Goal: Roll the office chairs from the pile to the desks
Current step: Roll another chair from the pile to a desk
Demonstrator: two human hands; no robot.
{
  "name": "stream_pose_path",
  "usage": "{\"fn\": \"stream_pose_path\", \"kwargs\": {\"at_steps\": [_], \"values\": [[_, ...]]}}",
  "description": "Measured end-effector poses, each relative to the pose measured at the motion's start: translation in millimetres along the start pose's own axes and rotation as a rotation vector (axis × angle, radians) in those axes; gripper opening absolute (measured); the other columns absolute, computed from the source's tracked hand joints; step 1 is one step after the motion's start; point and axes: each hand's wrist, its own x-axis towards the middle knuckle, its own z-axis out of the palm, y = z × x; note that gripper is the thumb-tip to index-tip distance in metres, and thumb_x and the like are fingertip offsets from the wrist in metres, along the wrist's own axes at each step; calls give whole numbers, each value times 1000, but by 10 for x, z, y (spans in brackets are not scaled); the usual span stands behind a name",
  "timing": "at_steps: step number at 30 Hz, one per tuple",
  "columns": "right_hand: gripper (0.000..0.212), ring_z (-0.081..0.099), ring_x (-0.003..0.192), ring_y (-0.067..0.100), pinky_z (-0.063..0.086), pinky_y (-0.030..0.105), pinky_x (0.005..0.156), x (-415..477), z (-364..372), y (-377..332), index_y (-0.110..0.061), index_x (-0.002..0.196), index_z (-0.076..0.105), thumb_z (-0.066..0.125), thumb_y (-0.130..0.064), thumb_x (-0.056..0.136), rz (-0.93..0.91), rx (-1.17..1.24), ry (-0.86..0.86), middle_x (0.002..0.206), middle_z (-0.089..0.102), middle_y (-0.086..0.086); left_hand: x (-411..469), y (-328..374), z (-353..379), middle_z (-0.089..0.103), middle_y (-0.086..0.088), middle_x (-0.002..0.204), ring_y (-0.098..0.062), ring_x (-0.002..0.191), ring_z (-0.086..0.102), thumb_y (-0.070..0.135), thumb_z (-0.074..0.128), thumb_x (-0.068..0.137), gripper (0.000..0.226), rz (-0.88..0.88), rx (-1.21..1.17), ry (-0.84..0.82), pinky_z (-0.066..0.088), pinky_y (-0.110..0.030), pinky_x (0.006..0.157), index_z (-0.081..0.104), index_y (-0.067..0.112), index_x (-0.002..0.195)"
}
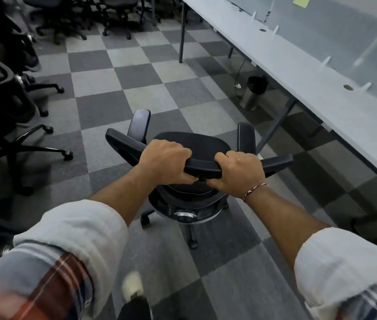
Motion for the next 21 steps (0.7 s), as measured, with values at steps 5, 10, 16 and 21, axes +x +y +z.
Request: {"fn": "stream_pose_path", "kwargs": {"at_steps": [5,10,16,21], "values": [[48,52,47,27,38,29,45,782,361,85,-17,73,51,69,-61,68,13,-1,36,58,53,4,508,-666,102,52,10,66,-13,58,53,76,52,77,48,7,11,14,26,-28,51,46,29,72],[50,49,44,26,38,29,43,1509,640,122,-16,70,49,75,-59,65,36,-15,32,56,50,3,973,-1315,193,51,10,68,-13,60,53,75,53,79,47,21,-28,-13,36,-30,57,44,29,74],[54,50,43,27,39,30,42,2374,1009,220,-15,70,49,79,-59,61,54,-35,57,55,50,5,1608,-2098,318,56,10,74,-14,64,57,70,55,81,42,65,-41,-36,40,-31,59,50,29,82],[55,49,43,28,36,30,42,3055,1324,314,-14,70,48,77,-58,59,64,-45,65,55,49,5,2097,-2691,432,54,9,70,-14,62,56,72,55,80,43,69,-42,-24,43,-31,58,50,29,79]]}}
